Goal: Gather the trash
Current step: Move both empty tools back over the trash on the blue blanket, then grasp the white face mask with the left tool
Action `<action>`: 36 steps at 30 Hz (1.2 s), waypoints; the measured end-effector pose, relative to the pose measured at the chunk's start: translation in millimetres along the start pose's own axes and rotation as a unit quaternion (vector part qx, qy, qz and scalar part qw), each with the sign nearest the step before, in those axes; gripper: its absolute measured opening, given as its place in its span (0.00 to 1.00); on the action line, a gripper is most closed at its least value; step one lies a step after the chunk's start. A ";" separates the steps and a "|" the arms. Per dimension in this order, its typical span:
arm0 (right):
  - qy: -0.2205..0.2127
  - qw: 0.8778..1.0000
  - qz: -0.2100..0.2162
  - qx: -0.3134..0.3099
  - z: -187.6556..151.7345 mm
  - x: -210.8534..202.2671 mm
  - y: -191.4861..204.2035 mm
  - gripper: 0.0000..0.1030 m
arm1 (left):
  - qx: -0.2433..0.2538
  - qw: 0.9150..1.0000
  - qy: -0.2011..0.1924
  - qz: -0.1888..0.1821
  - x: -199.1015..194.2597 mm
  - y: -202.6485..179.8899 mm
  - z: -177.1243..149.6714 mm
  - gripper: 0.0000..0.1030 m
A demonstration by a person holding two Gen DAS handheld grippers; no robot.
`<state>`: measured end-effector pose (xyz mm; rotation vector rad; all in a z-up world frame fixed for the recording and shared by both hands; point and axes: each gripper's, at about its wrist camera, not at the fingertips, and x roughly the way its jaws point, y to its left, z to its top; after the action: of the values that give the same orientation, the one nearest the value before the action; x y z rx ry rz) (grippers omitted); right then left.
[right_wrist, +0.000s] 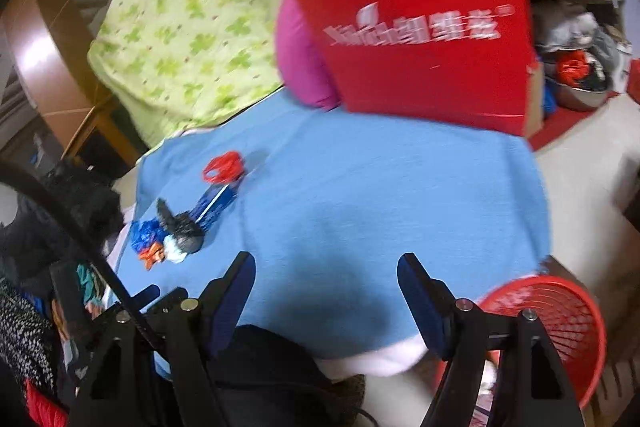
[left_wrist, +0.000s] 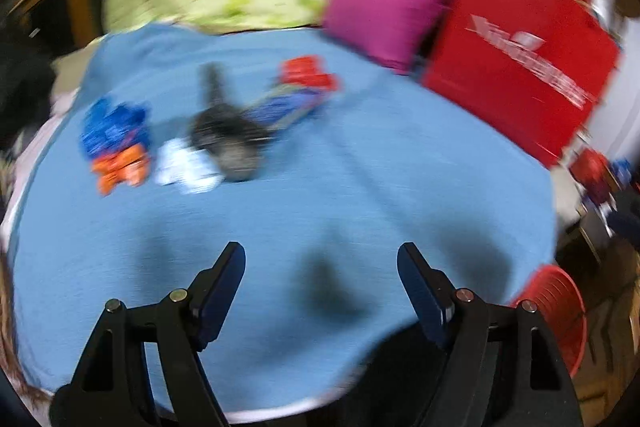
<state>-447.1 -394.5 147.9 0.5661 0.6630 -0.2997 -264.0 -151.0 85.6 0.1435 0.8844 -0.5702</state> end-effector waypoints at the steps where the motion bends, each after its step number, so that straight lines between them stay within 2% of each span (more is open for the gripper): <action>1: 0.004 1.000 0.006 -0.003 -0.7 6.0 5.8 0.74 | -0.018 1.000 0.006 0.012 5.8 16.5 3.0 0.78; 3: 0.012 1.000 0.020 -0.008 -2.4 18.6 16.5 0.74 | -0.050 0.998 0.015 0.025 14.8 42.9 7.7 0.78; 6: 0.024 0.999 0.031 -0.013 -5.2 32.8 25.3 0.74 | -0.098 0.995 0.022 0.026 30.3 75.5 18.7 0.78; 12: 0.038 0.999 0.034 -0.006 -1.8 51.8 23.9 0.74 | -0.181 0.981 0.031 0.069 60.1 129.6 34.3 0.78; 22: 0.067 0.997 0.027 0.018 0.3 84.6 5.7 0.74 | -0.194 0.978 0.050 0.057 122.2 128.0 73.5 0.78; 23: 0.069 0.997 0.027 0.018 1.3 87.4 5.7 0.74 | -0.190 0.978 0.058 0.062 130.3 126.2 74.8 0.74; 24: 0.070 0.997 0.027 0.018 2.1 88.4 6.1 0.74 | -0.177 0.979 0.055 0.081 135.9 124.5 75.4 0.61; 25: 0.070 0.997 0.027 0.017 3.2 88.9 6.8 0.74 | -0.162 0.981 0.049 0.098 137.6 123.0 76.4 0.42; 27: 0.070 0.997 0.028 0.011 6.0 91.5 11.4 0.74 | -0.171 0.981 0.050 0.079 136.5 129.8 76.0 0.23; 29: 0.074 0.997 0.028 0.004 7.8 96.9 18.4 0.74 | -0.179 0.980 0.048 0.064 129.3 138.4 73.5 0.21; 32: 0.085 0.996 0.037 -0.013 9.5 109.4 40.1 0.74 | -0.170 0.983 0.033 0.063 107.1 146.3 59.1 0.20; 36: 0.099 0.990 0.063 -0.074 8.3 131.7 94.0 0.74 | -0.168 0.983 0.017 0.075 78.0 159.5 33.5 0.20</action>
<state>-303.0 -334.4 104.8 0.4958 0.8298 -0.0759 -118.2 -60.3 29.5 -0.0863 0.9816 -0.2729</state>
